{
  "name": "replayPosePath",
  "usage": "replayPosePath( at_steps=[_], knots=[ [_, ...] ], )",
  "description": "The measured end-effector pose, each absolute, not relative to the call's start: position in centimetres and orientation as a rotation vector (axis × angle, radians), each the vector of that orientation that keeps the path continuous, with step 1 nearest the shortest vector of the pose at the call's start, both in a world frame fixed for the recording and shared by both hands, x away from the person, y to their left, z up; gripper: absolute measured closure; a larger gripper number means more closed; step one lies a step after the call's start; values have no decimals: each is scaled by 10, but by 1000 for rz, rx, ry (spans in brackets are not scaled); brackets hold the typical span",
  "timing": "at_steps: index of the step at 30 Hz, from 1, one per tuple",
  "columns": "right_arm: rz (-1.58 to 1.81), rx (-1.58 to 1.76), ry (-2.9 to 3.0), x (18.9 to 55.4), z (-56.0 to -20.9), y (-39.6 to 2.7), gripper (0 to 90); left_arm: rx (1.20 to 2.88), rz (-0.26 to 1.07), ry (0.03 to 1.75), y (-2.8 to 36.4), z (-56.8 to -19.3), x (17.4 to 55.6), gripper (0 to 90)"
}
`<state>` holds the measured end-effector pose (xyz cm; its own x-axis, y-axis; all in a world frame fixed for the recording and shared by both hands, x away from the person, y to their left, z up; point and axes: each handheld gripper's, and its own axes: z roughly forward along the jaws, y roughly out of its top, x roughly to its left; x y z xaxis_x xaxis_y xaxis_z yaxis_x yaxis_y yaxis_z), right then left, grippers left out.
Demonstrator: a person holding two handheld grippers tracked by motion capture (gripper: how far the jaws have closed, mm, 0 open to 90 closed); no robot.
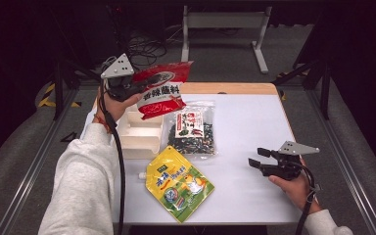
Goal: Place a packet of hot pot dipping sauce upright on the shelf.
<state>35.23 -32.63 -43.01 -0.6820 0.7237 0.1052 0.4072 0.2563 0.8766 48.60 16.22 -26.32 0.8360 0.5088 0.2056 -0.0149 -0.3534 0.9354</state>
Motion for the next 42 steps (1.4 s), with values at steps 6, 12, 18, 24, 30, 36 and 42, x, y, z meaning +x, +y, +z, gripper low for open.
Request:
replayPosePath(
  at_steps=[6,12,18,24,30,36,42],
  knots=[
    [1362,1056,2206,348,-430,-331,382,1857,564,405,173,-272,490,896],
    [1356,1026,2205,346,-427,-329,376,1868,572,422,179,-275,490,896],
    [1324,991,2232,344,-427,-324,371,1872,596,427,187,-279,497,896],
    [1310,999,2243,342,-429,-325,369,1900,633,410,190,-283,505,895],
    [1298,1016,2245,339,-432,-328,366,1936,651,406,195,-290,516,895],
    [1287,1030,2253,337,-435,-329,366,1956,659,386,201,-288,527,895],
    [1279,1053,2252,336,-436,-330,363,2011,655,349,203,-292,538,894]
  ],
)
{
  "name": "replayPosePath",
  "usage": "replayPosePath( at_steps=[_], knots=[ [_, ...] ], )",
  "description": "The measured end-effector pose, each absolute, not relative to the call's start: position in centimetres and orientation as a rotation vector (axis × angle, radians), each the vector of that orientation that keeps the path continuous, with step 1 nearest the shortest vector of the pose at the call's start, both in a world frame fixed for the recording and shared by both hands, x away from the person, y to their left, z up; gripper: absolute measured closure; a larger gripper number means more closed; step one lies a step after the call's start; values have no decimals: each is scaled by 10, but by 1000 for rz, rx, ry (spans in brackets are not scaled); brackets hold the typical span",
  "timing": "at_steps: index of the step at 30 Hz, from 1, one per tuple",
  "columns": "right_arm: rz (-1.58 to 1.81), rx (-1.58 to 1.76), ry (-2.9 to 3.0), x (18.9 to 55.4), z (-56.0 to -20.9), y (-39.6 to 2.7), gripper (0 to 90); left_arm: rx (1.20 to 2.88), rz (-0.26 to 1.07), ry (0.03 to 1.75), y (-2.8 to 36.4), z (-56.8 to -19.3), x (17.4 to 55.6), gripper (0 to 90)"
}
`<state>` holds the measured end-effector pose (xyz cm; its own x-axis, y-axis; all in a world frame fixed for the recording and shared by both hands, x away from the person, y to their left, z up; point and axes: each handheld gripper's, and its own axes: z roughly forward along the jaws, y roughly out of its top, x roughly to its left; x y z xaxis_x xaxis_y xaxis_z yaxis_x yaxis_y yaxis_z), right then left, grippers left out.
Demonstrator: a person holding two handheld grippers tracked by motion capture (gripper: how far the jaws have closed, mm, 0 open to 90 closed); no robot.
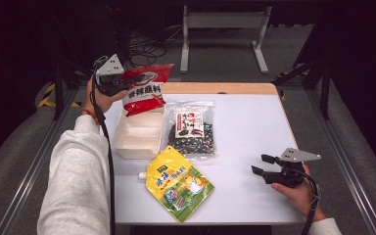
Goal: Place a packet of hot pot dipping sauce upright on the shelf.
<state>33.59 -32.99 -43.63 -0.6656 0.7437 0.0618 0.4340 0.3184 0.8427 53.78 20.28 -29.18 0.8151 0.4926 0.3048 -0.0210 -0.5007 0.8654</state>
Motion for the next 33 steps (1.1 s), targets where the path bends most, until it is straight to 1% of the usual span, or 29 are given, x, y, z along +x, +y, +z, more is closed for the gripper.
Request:
replayPosePath(
  at_steps=[3,8,15,18,21,23,24,25,26,27,28,30,33],
  knots=[
    [1273,1068,2250,335,-437,-331,363,2017,660,346,204,-293,541,894],
    [1262,1097,2242,333,-438,-332,361,2006,618,371,208,-309,550,892],
    [1260,1105,2253,333,-440,-332,358,1990,601,413,208,-320,554,881],
    [1260,1105,2259,334,-441,-331,357,1986,589,445,208,-328,553,845],
    [1265,1098,2267,335,-442,-331,352,1963,564,491,211,-340,548,766],
    [1269,1095,2272,335,-442,-332,352,1994,554,515,214,-348,546,764],
    [1271,1093,2275,335,-441,-332,351,1994,554,515,214,-348,546,692],
    [1279,1093,2277,335,-442,-333,350,2053,527,540,215,-357,544,687],
    [1284,1092,2279,336,-442,-333,350,2089,514,535,215,-360,543,740],
    [1287,1091,2282,336,-442,-333,350,2115,508,538,214,-363,542,762],
    [1287,1093,2286,336,-442,-334,350,2132,501,547,213,-364,541,749],
    [1298,1095,2287,337,-442,-334,350,2174,510,568,211,-365,542,777],
    [1301,1095,2289,338,-443,-334,350,2199,578,581,204,-363,543,833]
  ],
)
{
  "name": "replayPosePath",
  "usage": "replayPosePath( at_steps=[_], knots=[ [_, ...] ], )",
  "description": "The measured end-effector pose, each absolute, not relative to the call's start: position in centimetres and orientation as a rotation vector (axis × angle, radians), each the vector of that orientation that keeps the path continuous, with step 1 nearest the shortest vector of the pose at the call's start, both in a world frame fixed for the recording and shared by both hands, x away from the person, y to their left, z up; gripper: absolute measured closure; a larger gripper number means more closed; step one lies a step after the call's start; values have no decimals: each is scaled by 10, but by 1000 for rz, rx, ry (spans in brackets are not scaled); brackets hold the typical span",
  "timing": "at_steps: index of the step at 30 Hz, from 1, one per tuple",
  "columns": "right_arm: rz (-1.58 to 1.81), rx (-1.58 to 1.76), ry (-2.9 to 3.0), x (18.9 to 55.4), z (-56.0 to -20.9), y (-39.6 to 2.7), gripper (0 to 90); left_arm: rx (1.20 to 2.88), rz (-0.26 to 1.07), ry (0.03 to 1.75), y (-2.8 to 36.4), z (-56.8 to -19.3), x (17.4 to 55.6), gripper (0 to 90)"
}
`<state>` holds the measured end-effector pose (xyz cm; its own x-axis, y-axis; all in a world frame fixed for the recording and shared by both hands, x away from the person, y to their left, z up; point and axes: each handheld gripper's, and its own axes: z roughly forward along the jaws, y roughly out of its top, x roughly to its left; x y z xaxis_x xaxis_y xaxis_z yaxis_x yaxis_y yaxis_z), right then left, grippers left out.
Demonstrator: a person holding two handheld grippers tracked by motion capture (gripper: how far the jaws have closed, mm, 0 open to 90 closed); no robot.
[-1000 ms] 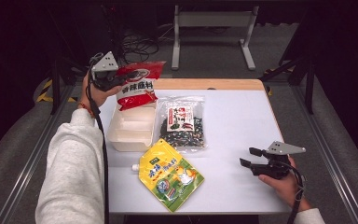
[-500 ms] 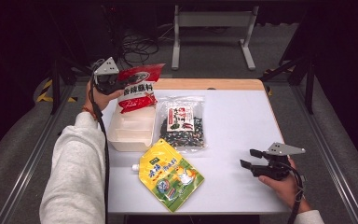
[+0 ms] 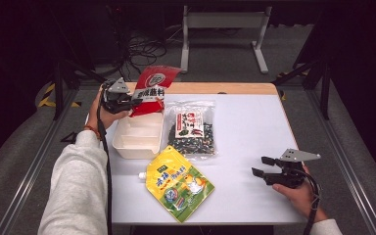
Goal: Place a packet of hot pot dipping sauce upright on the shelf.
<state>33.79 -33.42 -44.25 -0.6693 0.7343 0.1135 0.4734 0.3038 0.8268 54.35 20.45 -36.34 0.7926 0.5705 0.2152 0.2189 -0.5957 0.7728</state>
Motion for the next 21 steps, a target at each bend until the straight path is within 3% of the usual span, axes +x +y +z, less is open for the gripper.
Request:
replayPosePath(
  at_steps=[7,15,21],
  knots=[
    [1303,1087,2298,338,-443,-333,350,2297,701,579,181,-367,551,863],
    [1313,1091,2301,338,-443,-333,344,2190,543,689,204,-380,557,870],
    [1305,1093,2306,338,-444,-332,341,2193,544,722,204,-386,558,875]
  ],
)
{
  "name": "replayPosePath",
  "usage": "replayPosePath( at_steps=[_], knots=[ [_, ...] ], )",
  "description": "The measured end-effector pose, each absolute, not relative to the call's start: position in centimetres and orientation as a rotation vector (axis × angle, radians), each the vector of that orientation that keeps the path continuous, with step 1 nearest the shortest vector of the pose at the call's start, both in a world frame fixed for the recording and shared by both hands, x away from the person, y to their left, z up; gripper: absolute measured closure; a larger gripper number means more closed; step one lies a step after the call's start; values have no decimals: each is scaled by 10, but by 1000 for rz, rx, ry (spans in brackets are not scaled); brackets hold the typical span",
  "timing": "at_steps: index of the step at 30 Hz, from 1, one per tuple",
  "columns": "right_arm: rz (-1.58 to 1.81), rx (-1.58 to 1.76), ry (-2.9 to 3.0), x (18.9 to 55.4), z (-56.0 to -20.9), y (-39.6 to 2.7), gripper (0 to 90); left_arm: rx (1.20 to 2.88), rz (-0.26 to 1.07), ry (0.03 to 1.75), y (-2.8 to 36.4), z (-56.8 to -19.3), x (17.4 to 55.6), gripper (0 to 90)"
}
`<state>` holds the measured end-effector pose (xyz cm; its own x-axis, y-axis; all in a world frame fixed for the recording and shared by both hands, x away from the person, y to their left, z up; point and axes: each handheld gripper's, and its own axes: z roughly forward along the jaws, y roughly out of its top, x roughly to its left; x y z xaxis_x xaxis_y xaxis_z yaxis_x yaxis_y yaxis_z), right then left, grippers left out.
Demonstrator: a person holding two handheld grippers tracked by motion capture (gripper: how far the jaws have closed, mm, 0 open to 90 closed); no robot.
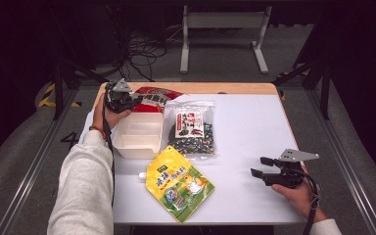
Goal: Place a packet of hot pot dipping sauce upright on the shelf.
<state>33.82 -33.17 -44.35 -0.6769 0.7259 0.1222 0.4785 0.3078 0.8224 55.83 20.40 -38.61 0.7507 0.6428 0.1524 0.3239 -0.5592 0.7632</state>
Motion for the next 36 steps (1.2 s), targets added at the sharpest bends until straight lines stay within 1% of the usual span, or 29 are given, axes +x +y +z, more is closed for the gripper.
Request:
replayPosePath(
  at_steps=[10,14,18,19,21,22,23,24,25,26,28,31,33,34,36],
  knots=[
    [1315,1101,2306,339,-444,-333,334,2168,524,765,208,-397,560,879],
    [1314,1096,2312,338,-443,-332,329,2125,490,780,211,-399,560,875],
    [1310,1097,2309,339,-443,-333,325,2105,488,761,213,-395,558,792],
    [1310,1101,2308,339,-443,-333,324,2091,504,768,214,-393,558,764],
    [1313,1099,2311,339,-443,-334,323,2049,517,788,216,-389,557,674],
    [1312,1098,2312,339,-443,-334,323,2015,525,770,218,-385,555,656],
    [1311,1097,2313,339,-443,-334,323,1998,529,767,218,-383,553,681],
    [1313,1098,2312,339,-444,-334,323,1996,528,760,218,-382,553,685],
    [1314,1100,2313,339,-444,-334,323,2006,516,749,217,-381,553,727],
    [1314,1099,2313,339,-444,-334,323,2029,508,735,215,-381,552,808],
    [1317,1099,2315,339,-444,-334,323,2050,516,739,212,-381,553,894],
    [1315,1095,2319,339,-444,-333,324,2050,500,756,213,-383,553,900],
    [1313,1097,2318,339,-444,-333,324,2084,507,751,214,-386,554,900],
    [1314,1099,2319,339,-444,-333,324,2090,489,753,214,-388,554,900],
    [1317,1101,2320,340,-445,-333,324,2152,489,754,210,-393,555,900]
  ],
)
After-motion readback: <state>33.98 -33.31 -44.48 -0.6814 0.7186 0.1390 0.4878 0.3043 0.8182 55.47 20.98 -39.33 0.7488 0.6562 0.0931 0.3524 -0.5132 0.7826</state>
